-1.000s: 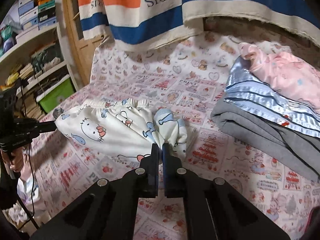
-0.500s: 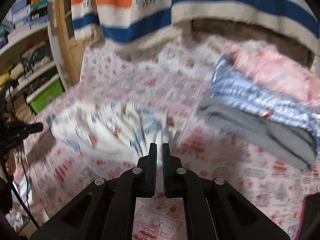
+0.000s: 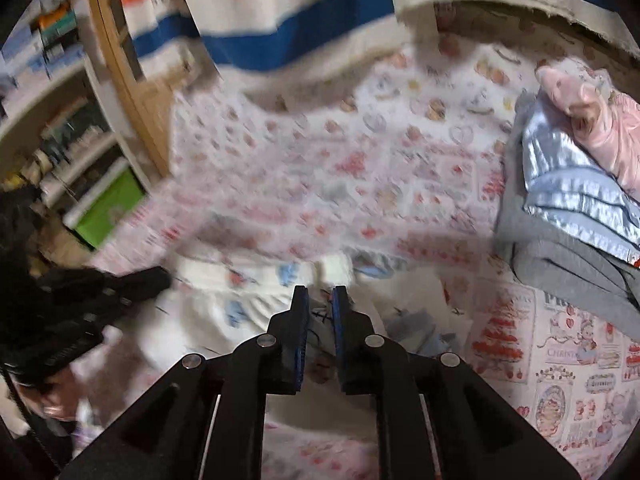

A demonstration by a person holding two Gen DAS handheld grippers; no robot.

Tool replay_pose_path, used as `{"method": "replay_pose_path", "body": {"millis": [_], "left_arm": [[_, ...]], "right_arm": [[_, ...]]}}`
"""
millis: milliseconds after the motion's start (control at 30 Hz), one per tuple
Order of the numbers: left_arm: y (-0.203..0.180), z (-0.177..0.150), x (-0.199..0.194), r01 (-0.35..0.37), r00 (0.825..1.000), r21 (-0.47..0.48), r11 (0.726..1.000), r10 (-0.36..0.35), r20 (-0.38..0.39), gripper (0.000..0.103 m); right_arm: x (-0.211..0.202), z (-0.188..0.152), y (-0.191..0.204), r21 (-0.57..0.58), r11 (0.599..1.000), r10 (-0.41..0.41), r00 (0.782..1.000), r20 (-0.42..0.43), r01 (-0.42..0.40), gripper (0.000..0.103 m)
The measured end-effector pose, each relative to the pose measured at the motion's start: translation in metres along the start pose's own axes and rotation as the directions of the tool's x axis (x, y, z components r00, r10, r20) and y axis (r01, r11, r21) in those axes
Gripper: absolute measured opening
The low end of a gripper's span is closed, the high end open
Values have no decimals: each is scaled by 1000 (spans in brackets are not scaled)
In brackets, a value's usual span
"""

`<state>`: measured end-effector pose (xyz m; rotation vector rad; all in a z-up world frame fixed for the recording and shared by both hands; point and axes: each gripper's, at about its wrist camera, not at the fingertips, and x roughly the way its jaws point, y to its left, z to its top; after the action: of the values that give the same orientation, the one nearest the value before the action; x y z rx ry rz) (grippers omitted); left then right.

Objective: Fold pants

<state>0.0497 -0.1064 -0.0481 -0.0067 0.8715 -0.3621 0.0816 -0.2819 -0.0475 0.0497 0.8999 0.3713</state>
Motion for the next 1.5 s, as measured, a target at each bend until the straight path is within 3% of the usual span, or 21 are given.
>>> {"method": "replay_pose_path", "body": {"millis": [200,400,467,533,733,833,900,967,1100,1233,1500], "left_arm": [[1,-10,7,5,1000,6,1000,-5,-7,2],[3,-13,-3,19,999,14,1000,-20,41,2],[4,-13,-13,26,998,-1,1000,-26,62,8],[6,-13,-25,11,995,-10,1000,-10,96,26],[12,-13,-54,-50,982,-39,998,57,182,49],[15,-14,-63,-78,974,-61,995,89,206,65],[18,-17,-68,-86,972,-70,994,99,215,74],[17,-20,-74,-100,965,-71,992,114,237,80],[10,-27,-88,-125,944,-55,991,136,300,103],[4,-32,-96,-151,929,-39,988,156,336,103],[11,-36,-81,-153,945,-86,984,171,279,103]], "right_arm": [[6,-9,-6,-1,1000,15,1000,3,-15,12],[-3,-10,-6,-14,1000,21,999,41,-21,12],[-13,-9,-12,19,999,35,998,52,-36,12],[-24,-9,-16,34,999,34,997,68,-36,19],[-66,-12,-30,52,998,-48,986,159,40,55],[-81,-12,-38,70,996,-64,980,191,51,57],[-88,-13,-42,77,996,-66,976,209,51,69],[-95,-16,-44,90,995,-67,967,246,47,86],[-101,-21,-49,110,994,-32,962,272,2,88],[-98,-25,-52,123,992,-14,965,261,-19,100],[-88,-32,-55,131,991,-57,972,229,27,102]]}}
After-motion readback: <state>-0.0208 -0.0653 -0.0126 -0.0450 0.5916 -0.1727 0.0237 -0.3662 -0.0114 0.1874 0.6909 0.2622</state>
